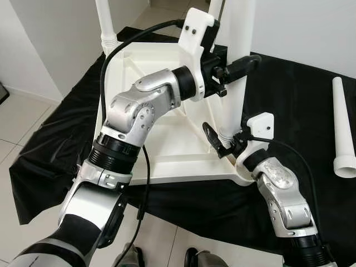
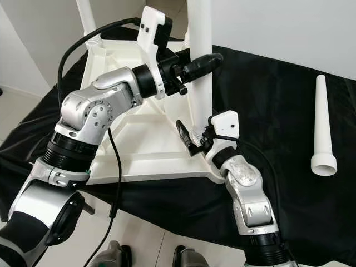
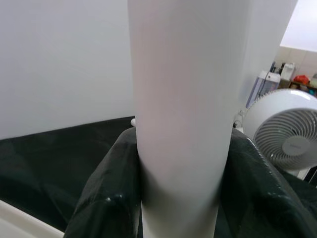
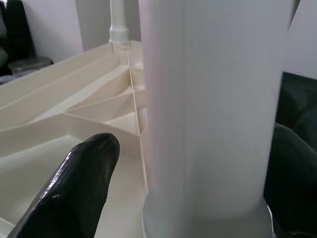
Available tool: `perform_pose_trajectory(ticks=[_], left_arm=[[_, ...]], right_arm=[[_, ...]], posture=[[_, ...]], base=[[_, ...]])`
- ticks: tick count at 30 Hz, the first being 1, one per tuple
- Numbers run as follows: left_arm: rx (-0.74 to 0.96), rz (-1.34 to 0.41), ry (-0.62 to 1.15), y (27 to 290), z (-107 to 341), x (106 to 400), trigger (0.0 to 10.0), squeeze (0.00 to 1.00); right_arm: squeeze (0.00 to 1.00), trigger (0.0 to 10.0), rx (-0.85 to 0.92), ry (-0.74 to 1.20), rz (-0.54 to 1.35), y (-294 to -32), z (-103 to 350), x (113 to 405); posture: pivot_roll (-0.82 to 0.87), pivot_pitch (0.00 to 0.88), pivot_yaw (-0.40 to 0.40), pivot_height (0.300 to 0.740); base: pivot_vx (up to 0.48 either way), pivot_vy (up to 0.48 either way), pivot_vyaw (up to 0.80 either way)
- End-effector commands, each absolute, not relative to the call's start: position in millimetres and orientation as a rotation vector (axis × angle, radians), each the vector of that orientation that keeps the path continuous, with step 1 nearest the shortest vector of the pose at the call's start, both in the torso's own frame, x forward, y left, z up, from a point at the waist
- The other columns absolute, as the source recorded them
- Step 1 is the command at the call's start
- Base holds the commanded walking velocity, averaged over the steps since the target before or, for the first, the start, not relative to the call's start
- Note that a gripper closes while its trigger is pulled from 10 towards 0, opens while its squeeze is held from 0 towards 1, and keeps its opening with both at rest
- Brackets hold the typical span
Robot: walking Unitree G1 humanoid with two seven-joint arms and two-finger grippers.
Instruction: Building children table
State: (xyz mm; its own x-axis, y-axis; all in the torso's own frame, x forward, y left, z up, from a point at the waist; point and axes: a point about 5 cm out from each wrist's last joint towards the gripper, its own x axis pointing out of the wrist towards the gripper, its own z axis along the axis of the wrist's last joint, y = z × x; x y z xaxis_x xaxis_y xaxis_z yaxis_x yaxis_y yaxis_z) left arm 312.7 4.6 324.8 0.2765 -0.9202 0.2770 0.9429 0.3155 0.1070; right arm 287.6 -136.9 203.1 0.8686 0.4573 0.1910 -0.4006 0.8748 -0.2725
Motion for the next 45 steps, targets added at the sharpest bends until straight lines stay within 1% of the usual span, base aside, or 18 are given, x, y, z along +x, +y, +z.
perform_pose_trajectory(ticks=[1, 9, 18, 30, 32, 33, 34, 35, 40, 45], left_arm=[[-0.038, -1.340, -0.381, 0.0, 331.5, 300.9, 10.0, 0.00], [-0.042, -1.341, -0.385, -2.7, 326.8, 295.3, 10.0, 0.00], [-0.028, -1.348, -0.392, -4.8, 322.2, 291.4, 10.0, 0.00], [-0.018, -1.356, -0.388, -6.6, 319.5, 290.7, 10.0, 0.00], [-0.017, -1.356, -0.390, -7.0, 319.5, 290.5, 10.0, 0.00], [-0.017, -1.356, -0.394, -7.2, 319.9, 290.4, 10.0, 0.00], [-0.017, -1.356, -0.394, -7.2, 319.9, 290.4, 10.0, 0.00], [-0.016, -1.356, -0.400, -7.2, 321.3, 290.2, 10.0, 0.00], [-0.009, -1.352, -0.414, -7.6, 324.1, 290.3, 10.0, 0.00], [-0.007, -1.354, -0.419, -7.7, 324.9, 290.3, 10.0, 0.00]], right_arm=[[0.00, 10.0, -0.245, -0.241, 0.465, -133.7, 204.1, 287.2], [0.00, 10.0, -0.261, -0.248, 0.452, -131.5, 215.6, 290.8], [0.00, 10.0, -0.286, -0.271, 0.420, -132.0, 233.1, 287.8], [0.00, 10.0, -0.291, -0.246, 0.407, -133.8, 234.5, 287.0], [0.00, 9.9, -0.295, -0.238, 0.402, -134.4, 234.4, 287.0], [0.00, 9.6, -0.295, -0.222, 0.400, -134.9, 233.3, 286.8], [0.00, 9.6, -0.295, -0.222, 0.400, -134.9, 233.3, 286.8], [0.00, 10.0, -0.298, -0.204, 0.399, -135.5, 231.1, 286.7], [0.00, 10.0, -0.293, -0.152, 0.391, -136.7, 225.6, 286.1], [0.00, 10.0, -0.291, -0.140, 0.391, -136.6, 224.3, 285.7]], posture=[[0.03, 0.137, -0.037, 0.740], [0.03, 0.143, -0.043, 0.740], [0.02, 0.143, -0.038, 0.740], [0.02, 0.144, -0.036, 0.740], [0.02, 0.145, -0.037, 0.740], [0.02, 0.145, -0.038, 0.740], [0.02, 0.145, -0.038, 0.740], [0.02, 0.144, -0.040, 0.740], [0.02, 0.142, -0.041, 0.740], [0.02, 0.142, -0.039, 0.740]], base=[[0.000, 0.000, 0.00], [0.000, 0.000, 0.00], [0.000, 0.000, 0.00], [0.000, 0.000, 0.00], [0.000, 0.000, 0.00], [0.000, 0.000, 0.00], [0.000, 0.000, 0.00], [0.000, 0.000, 0.00], [0.000, 0.000, 0.00], [0.000, 0.000, 0.00]])
